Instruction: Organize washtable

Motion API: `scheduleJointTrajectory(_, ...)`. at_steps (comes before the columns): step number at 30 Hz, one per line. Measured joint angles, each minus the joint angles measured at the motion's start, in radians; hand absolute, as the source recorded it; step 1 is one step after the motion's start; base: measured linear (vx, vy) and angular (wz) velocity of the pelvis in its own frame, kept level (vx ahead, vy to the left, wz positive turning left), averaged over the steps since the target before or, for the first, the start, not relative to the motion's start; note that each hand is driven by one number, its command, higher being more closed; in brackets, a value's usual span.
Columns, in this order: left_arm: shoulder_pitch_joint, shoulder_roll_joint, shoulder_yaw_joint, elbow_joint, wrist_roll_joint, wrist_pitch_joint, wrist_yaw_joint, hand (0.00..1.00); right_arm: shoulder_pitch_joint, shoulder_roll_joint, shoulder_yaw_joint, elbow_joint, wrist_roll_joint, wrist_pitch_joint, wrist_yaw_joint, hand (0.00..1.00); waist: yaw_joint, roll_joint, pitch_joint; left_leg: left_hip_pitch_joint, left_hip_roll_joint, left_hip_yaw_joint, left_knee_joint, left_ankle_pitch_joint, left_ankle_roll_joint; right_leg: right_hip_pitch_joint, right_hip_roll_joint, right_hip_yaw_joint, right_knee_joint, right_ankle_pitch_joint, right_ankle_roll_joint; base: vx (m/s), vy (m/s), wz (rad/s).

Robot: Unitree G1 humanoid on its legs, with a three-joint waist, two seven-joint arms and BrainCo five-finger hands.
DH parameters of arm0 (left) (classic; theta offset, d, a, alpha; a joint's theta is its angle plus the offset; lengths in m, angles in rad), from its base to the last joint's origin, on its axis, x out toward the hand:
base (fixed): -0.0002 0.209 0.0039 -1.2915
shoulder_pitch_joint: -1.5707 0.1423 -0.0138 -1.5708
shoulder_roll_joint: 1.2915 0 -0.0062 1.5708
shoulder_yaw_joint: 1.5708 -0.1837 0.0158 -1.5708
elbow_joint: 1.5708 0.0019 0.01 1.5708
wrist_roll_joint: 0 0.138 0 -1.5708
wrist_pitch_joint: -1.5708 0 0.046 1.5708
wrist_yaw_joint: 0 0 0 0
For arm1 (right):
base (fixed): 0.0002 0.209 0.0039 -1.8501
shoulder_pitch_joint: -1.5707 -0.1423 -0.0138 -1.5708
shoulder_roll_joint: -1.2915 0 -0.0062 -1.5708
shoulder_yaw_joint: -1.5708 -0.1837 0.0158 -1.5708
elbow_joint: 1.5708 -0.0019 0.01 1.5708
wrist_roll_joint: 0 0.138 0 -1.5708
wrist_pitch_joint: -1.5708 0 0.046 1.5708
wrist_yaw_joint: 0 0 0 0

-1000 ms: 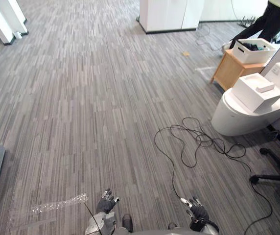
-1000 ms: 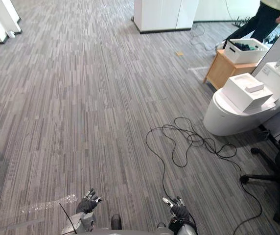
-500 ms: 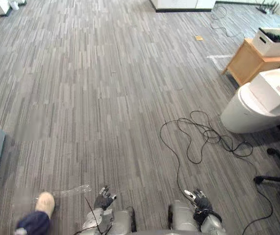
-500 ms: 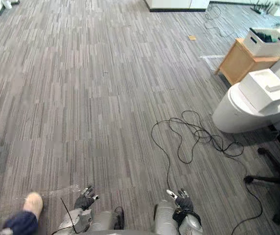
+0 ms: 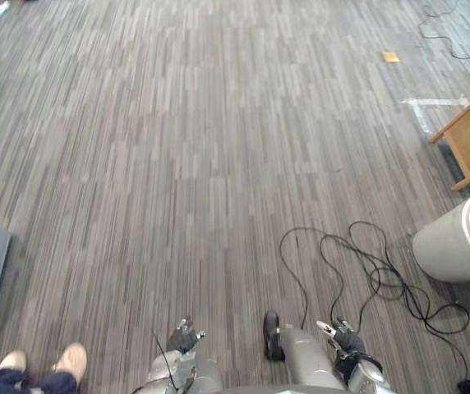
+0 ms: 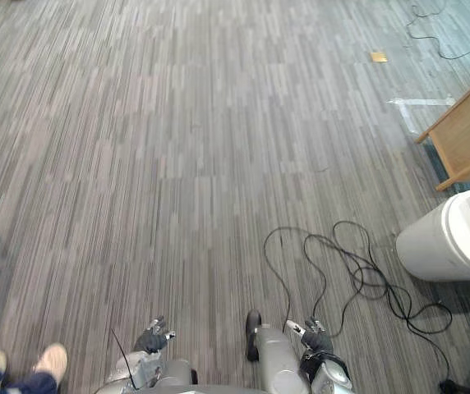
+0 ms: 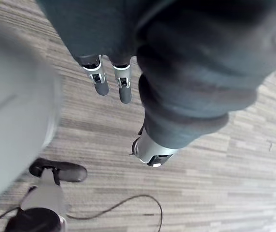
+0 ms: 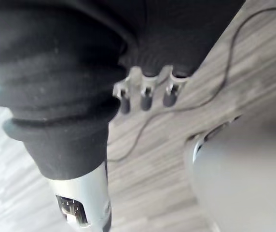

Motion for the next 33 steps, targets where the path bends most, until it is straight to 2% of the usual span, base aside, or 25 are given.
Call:
scheduleJointTrajectory(2,0.0,-0.006,0.0,-0.03,-0.014,-0.006,0.001,0.0,-0.011,-0.004,-0.001,0.004,-0.01,0.004,0.0,0.0,0.009,-0.003,0.004,-0.084,-0.043,0.006,-0.118,-0.02,-0.016,0.058,-0.016,0.009,-0.026,-0.004,-0.002,0.56,-0.029,-0.33)
scheduleJointTrajectory(3,0.001,-0.006,0.0,-0.057,-0.023,-0.005,0.001,0.0,-0.018,-0.011,-0.001,0.004,-0.014,0.005,0.0,0.0,0.015,-0.001,0.009,-0.145,-0.085,0.01,-0.261,-0.021,-0.016,0.101,-0.027,0.012,-0.048,-0.007,0.003,0.73,0.032,-0.43)
scheduleJointTrajectory(4,0.003,-0.007,-0.002,-0.078,-0.037,-0.005,0.001,0.0,-0.018,-0.016,0.0,0.003,-0.025,0.005,0.0,0.0,0.027,-0.006,0.012,-0.175,-0.136,0.01,-0.466,-0.005,-0.039,0.145,-0.052,0.016,-0.058,-0.033,0.046,0.74,0.055,-0.41)
scheduleJointTrajectory(5,0.006,-0.012,-0.001,-0.083,-0.037,-0.004,0.001,0.0,-0.019,-0.016,-0.001,0.003,-0.032,0.005,0.0,0.0,0.033,-0.004,0.014,-0.18,-0.159,0.007,-0.584,0.025,-0.064,0.17,-0.056,0.017,-0.065,-0.042,0.062,0.66,0.098,-0.36)
scheduleJointTrajectory(6,0.016,-0.023,-0.007,-0.106,-0.035,-0.004,0.001,0.0,-0.013,-0.025,-0.003,0.004,-0.051,0.006,-0.001,0.0,0.035,0.03,0.01,-0.177,-0.184,0.002,-0.851,0.125,-0.076,0.225,-0.046,0.02,-0.09,-0.045,0.067,0.72,0.157,-0.3)
scheduleJointTrajectory(7,0.034,-0.027,-0.011,-0.128,-0.028,-0.003,0.0,0.0,-0.001,-0.035,-0.01,0.004,-0.07,0.006,-0.001,0.0,0.043,0.065,0.006,-0.182,-0.185,0.002,-1.012,0.172,-0.065,0.273,-0.023,0.041,-0.103,-0.056,0.086,0.89,0.266,-0.45)
scheduleJointTrajectory(8,0.051,-0.028,-0.01,-0.141,-0.009,-0.003,0.001,0.0,0.009,-0.034,-0.01,0.007,-0.089,0.008,-0.001,0.0,0.057,0.088,-0.002,-0.193,-0.168,0.008,-1.054,0.167,-0.053,0.315,-0.006,0.072,-0.108,-0.072,0.112,0.61,0.212,-0.55)
scheduleJointTrajectory(9,0.051,-0.028,-0.01,-0.139,0.0,0.0,0.001,0.0,0.011,-0.024,-0.01,0.022,-0.099,0.008,-0.001,0.0,0.064,0.093,-0.01,-0.203,-0.167,0.003,-1.018,0.278,0.026,0.339,-0.006,0.092,-0.105,-0.081,0.121,0.76,0.302,-0.58)
scheduleJointTrajectory(10,0.048,-0.013,-0.008,-0.139,0.035,0.004,0.001,0.0,-0.005,0.012,-0.008,0.051,-0.125,0.019,0.001,0.0,0.072,0.024,-0.039,-0.218,-0.194,0.047,-0.976,0.379,0.126,0.315,-0.057,0.12,-0.049,-0.08,0.126,0.72,0.297,-0.42)
scheduleJointTrajectory(11,0.035,-0.009,-0.009,-0.139,0.069,0.006,0.001,0.0,-0.014,0.028,-0.009,0.052,-0.15,0.023,0.002,0.0,0.075,-0.022,-0.059,-0.219,-0.227,0.078,-0.972,0.368,0.145,0.262,-0.099,0.141,0.03,-0.062,0.119,0.86,0.35,-0.27)
scheduleJointTrajectory(12,0.027,-0.01,-0.011,-0.14,0.089,0.01,0.0,0.0,-0.018,0.032,-0.011,0.054,-0.162,0.025,0.005,0.0,0.075,-0.042,-0.07,-0.215,-0.245,0.096,-0.972,0.344,0.154,0.227,-0.12,0.147,0.088,-0.031,0.139,0.7,0.273,-0.21)
scheduleJointTrajectory(13,0.012,-0.017,-0.016,-0.139,0.125,0.02,0.0,0.0,-0.022,0.031,-0.016,0.055,-0.187,0.027,0.008,0.0,0.079,-0.059,-0.076,-0.185,-0.271,0.109,-0.951,0.297,0.178,0.179,-0.142,0.172,0.208,0.042,0.186,0.58,0.203,-0.24)
scheduleJointTrajectory(15,0.002,-0.024,-0.051,-0.129,0.166,0.03,-0.008,0.0,-0.025,0.038,-0.051,0.071,-0.203,0.027,0.014,0.0,0.068,-0.057,-0.078,-0.077,-0.301,0.116,-0.915,0.206,0.185,0.096,-0.157,0.209,0.495,0.07,0.254,0.62,0.241,-0.27)
scheduleJointTrajectory(17,-0.017,-0.016,-0.052,-0.081,0.18,0.03,-0.019,0.0,-0.018,0.046,-0.052,0.072,-0.203,0.032,0.017,0.0,0.053,-0.053,-0.08,0.033,-0.32,0.112,-0.921,0.128,0.162,-0.011,-0.153,0.186,0.76,0.108,0.323,0.6,0.288,-0.04)
scheduleJointTrajectory(19,-0.05,-0.003,-0.051,0.017,0.179,0.03,-0.018,0.0,-0.002,0.051,-0.068,0.071,-0.191,0.033,0.018,0.0,0.021,-0.052,-0.081,0.163,-0.353,0.079,-0.994,0.104,0.156,-0.125,-0.187,0.092,0.918,0.08,0.277,0.53,0.216,0.28)
scheduleJointTrajectory(21,-0.078,0.017,-0.039,0.169,0.158,0.03,-0.01,0.0,-0.004,0.057,-0.113,0.065,-0.171,0.025,0.014,0.0,0.002,-0.038,-0.072,0.301,-0.363,0.045,-1.088,0.087,0.143,-0.262,-0.21,-0.041,0.909,-0.039,0.189,0.49,0.115,0.32)
scheduleJointTrajectory(22,-0.083,0.017,-0.037,0.199,0.157,0.032,-0.007,0.0,-0.004,0.059,-0.122,0.065,-0.167,0.024,0.015,0.0,-0.001,-0.04,-0.072,0.325,-0.362,0.036,-1.094,0.078,0.141,-0.287,-0.207,-0.062,0.876,-0.068,0.186,0.4,0.032,0.41)
scheduleJointTrajectory(23,-0.08,0.024,0.004,0.255,0.162,0.04,0.004,0.0,-0.004,0.065,-0.155,0.069,-0.156,0.019,0.017,0.0,-0.01,-0.048,-0.073,0.373,-0.359,0.002,-1.099,0.042,0.138,-0.338,-0.181,-0.095,0.743,-0.127,0.189,0.42,-0.034,0.54)
scheduleJointTrajectory(25,-0.079,0.027,0.054,0.289,0.167,0.042,0.006,0.0,-0.004,0.067,-0.192,0.074,-0.145,0.015,0.018,0.0,-0.021,-0.047,-0.072,0.414,-0.349,-0.03,-1.096,0.006,0.132,-0.376,-0.133,-0.087,0.556,-0.136,0.185,0.47,-0.062,0.59)
scheduleJointTrajectory(26,-0.07,0.021,0.109,0.31,0.179,0.044,0.006,0.0,-0.002,0.066,-0.229,0.079,-0.141,0.012,0.018,0.0,-0.028,-0.04,-0.072,0.442,-0.337,-0.055,-1.098,-0.022,0.126,-0.397,-0.102,-0.08,0.357,-0.103,0.179,0.53,-0.067,0.55)
scheduleJointTrajectory(27,-0.06,0.015,0.166,0.326,0.193,0.045,0.005,0.0,0.008,0.066,-0.263,0.097,-0.138,0.011,0.017,0.0,-0.027,-0.043,-0.073,0.472,-0.331,-0.077,-1.108,-0.043,0.109,-0.41,-0.086,-0.086,0.143,-0.019,0.178,0.55,-0.07,0.57)
scheduleJointTrajectory(29,-0.045,0.002,0.258,0.328,0.205,0.046,0.004,0.0,0.04,0.079,-0.308,0.12,-0.138,0.021,0.016,0.0,-0.025,-0.056,-0.074,0.528,-0.332,-0.135,-1.119,-0.079,0.095,-0.423,-0.09,-0.099,-0.095,0.088,0.179,0.64,-0.128,0.86)
scheduleJointTrajectory(31,-0.022,-0.022,0.365,0.327,0.216,0.044,0.001,0.0,0.104,0.09,-0.341,0.119,-0.139,0.039,0.016,0.0,-0.031,-0.055,-0.08,0.592,-0.309,-0.19,-1.109,-0.132,0.05,-0.443,-0.11,-0.101,-0.116,0.103,0.16,0.76,-0.191,1.1)
scheduleJointTrajectory(32,-0.009,-0.033,0.42,0.327,0.224,0.044,-0.001,0.0,0.128,0.099,-0.347,0.117,-0.137,0.044,0.017,0.0,-0.038,-0.061,-0.085,0.615,-0.293,-0.205,-1.081,-0.153,0.022,-0.446,-0.121,-0.114,-0.072,0.153,0.13,0.85,-0.221,1.02)
scheduleJointTrajectory(33,-0.001,-0.05,0.49,0.324,0.232,0.046,-0.001,0.0,0.151,0.109,-0.354,0.116,-0.138,0.049,0.018,0.0,-0.045,-0.048,-0.094,0.612,-0.263,-0.213,-0.997,-0.163,0.003,-0.451,-0.122,-0.14,0.017,0.246,0.079,1.03,-0.293,0.93)
